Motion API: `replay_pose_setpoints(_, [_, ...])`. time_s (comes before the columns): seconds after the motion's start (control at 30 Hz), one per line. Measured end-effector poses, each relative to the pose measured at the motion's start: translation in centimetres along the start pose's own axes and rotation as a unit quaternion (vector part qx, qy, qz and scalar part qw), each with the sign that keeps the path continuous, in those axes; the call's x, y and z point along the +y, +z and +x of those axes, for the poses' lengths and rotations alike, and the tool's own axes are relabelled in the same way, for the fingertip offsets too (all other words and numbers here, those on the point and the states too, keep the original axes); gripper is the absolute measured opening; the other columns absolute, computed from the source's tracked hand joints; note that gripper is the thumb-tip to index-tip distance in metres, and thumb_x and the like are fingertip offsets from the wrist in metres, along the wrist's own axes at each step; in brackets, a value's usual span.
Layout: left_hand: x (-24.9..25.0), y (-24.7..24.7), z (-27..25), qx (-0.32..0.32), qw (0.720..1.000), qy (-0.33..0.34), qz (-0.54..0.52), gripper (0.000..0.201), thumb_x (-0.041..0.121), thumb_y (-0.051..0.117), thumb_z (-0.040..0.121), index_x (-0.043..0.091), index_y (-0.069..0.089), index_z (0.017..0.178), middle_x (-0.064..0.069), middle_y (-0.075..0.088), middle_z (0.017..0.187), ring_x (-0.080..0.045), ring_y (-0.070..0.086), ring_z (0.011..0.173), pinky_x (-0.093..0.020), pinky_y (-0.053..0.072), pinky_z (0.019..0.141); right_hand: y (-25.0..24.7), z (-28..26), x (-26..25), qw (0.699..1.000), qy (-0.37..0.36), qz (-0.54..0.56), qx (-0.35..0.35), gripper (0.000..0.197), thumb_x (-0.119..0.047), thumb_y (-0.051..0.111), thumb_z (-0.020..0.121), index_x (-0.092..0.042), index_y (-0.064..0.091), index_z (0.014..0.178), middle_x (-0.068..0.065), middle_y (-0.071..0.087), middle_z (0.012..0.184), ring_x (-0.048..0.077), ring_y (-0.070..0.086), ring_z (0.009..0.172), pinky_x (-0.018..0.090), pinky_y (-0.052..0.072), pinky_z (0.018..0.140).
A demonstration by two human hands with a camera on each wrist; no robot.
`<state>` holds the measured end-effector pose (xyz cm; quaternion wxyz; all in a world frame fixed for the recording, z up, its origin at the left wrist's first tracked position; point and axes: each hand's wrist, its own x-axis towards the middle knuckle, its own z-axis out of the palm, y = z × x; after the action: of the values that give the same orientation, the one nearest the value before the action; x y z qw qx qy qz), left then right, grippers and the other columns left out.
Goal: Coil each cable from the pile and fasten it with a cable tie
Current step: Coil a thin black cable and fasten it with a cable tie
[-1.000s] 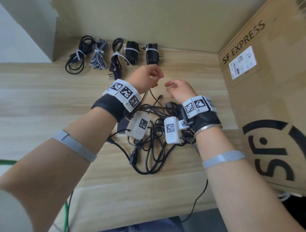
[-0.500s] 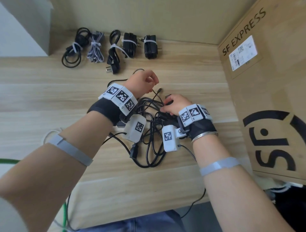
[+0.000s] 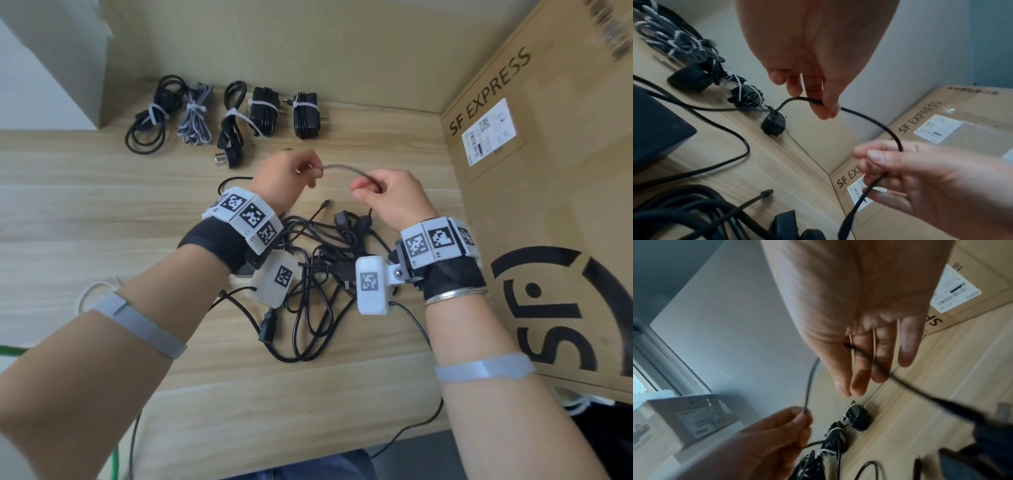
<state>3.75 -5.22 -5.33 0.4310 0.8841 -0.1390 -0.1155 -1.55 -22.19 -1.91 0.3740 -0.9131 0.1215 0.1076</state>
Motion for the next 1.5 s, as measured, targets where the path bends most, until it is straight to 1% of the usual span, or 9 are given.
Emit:
replay_pose_setpoints(0.2, [0.0, -0.2, 0.0, 0.015, 0.996, 0.025, 0.080, 0.014, 0.022, 0.041, 0.095, 0.021, 0.053, 0.087, 0.006, 0.067, 0.101, -0.020, 0.051, 0.109, -0.037, 0.030, 0.097, 0.6, 0.4, -1.0, 0.998, -0.031, 0.034, 0.051, 0.019, -0.022, 0.055, 0.092, -0.019, 0.071, 0.102, 0.007, 0.067, 0.102, 0.019, 0.064, 0.093, 0.038, 0.051, 0.091])
replay_pose_setpoints(0.27, [-0.1, 0.3, 0.0, -0.045, 0.998, 0.045, 0.001, 0.014, 0.022, 0.046, 0.094, 0.022, 0.041, 0.081, 0.002, 0.068, 0.099, -0.023, 0.058, 0.097, -0.032, 0.037, 0.084, 1.2, 0.5, -2.1, 0.996, -0.037, 0.053, 0.055, 0.016, -0.024, 0.060, 0.089, -0.018, 0.073, 0.098, 0.011, 0.070, 0.094, 0.025, 0.066, 0.089, 0.039, 0.054, 0.087])
replay_pose_setpoints(0.33, [-0.5, 0.4, -0.3, -0.079, 0.992, 0.045, -0.092, 0.025, 0.023, 0.059, 0.088, 0.018, 0.035, 0.085, 0.008, 0.061, 0.082, -0.018, 0.060, 0.083, -0.024, 0.040, 0.071, 1.6, 0.8, -2.7, 0.994, -0.047, 0.075, 0.068, 0.009, -0.022, 0.064, 0.086, -0.019, 0.072, 0.088, 0.004, 0.071, 0.081, 0.017, 0.067, 0.078, 0.024, 0.054, 0.080])
replay_pose_setpoints(0.47, [-1.2, -0.2, -1.0, -0.027, 0.991, 0.056, -0.119, 0.031, 0.018, 0.066, 0.083, 0.016, 0.038, 0.097, 0.012, 0.052, 0.083, -0.014, 0.061, 0.084, -0.028, 0.047, 0.078, 2.3, 0.5, -4.3, 0.992, -0.088, 0.082, 0.044, 0.006, -0.023, 0.066, 0.084, -0.026, 0.068, 0.080, -0.008, 0.069, 0.071, -0.001, 0.063, 0.071, 0.006, 0.044, 0.071])
replay_pose_setpoints(0.67, [-1.8, -2.6, -1.4, 0.011, 0.940, -0.019, -0.341, 0.027, -0.008, 0.036, 0.089, 0.017, 0.039, 0.080, 0.001, 0.039, 0.065, -0.002, 0.041, 0.047, -0.031, 0.049, 0.070, 3.9, 1.6, -4.1, 0.995, -0.083, 0.046, 0.017, 0.036, -0.006, 0.058, 0.085, -0.030, 0.059, 0.112, -0.010, 0.058, 0.103, 0.010, 0.058, 0.089, 0.021, 0.049, 0.085])
replay_pose_setpoints(0.83, [-1.5, -3.9, -2.8, 0.032, 0.918, -0.005, -0.395, 0.012, 0.008, 0.043, 0.079, 0.015, 0.034, 0.077, 0.000, 0.029, 0.063, -0.003, 0.032, 0.043, -0.023, 0.042, 0.051, 8.3, 2.9, -4.4, 0.987, -0.089, -0.095, -0.089, 0.046, -0.011, 0.063, 0.083, -0.032, 0.057, 0.123, 0.001, 0.039, 0.140, 0.023, 0.035, 0.131, 0.023, 0.024, 0.107])
replay_pose_setpoints(1.0, [-2.8, -5.1, -3.4, 0.102, 0.911, -0.003, -0.399, 0.018, 0.003, 0.039, 0.096, 0.014, 0.032, 0.082, 0.002, 0.029, 0.062, -0.005, 0.030, 0.044, -0.021, 0.038, 0.046, 10.3, 3.7, -4.3, 0.986, -0.093, -0.123, -0.062, 0.014, -0.018, 0.059, 0.086, -0.016, 0.069, 0.096, 0.002, 0.054, 0.128, 0.019, 0.041, 0.127, 0.022, 0.024, 0.101])
replay_pose_setpoints(1.2, [-5.4, -5.7, -3.1, 0.209, 0.941, -0.007, -0.267, 0.018, 0.015, 0.033, 0.096, 0.021, 0.042, 0.082, 0.007, 0.045, 0.076, 0.004, 0.044, 0.069, -0.013, 0.038, 0.075, 8.9, 4.0, -4.0, 0.997, -0.056, -0.021, 0.037, 0.013, -0.016, 0.056, 0.090, -0.013, 0.065, 0.099, 0.001, 0.067, 0.099, 0.012, 0.057, 0.088, 0.015, 0.039, 0.077])
replay_pose_setpoints(1.5, [-4.9, -3.6, -2.5, 0.071, 0.992, -0.002, -0.103, 0.013, 0.013, 0.039, 0.097, 0.007, 0.051, 0.101, -0.002, 0.049, 0.086, -0.012, 0.045, 0.073, -0.022, 0.035, 0.070, 8.1, 3.4, -5.4, 0.984, -0.164, 0.005, 0.064, 0.027, -0.003, 0.056, 0.087, -0.016, 0.072, 0.104, 0.003, 0.063, 0.094, 0.010, 0.056, 0.083, 0.011, 0.039, 0.077])
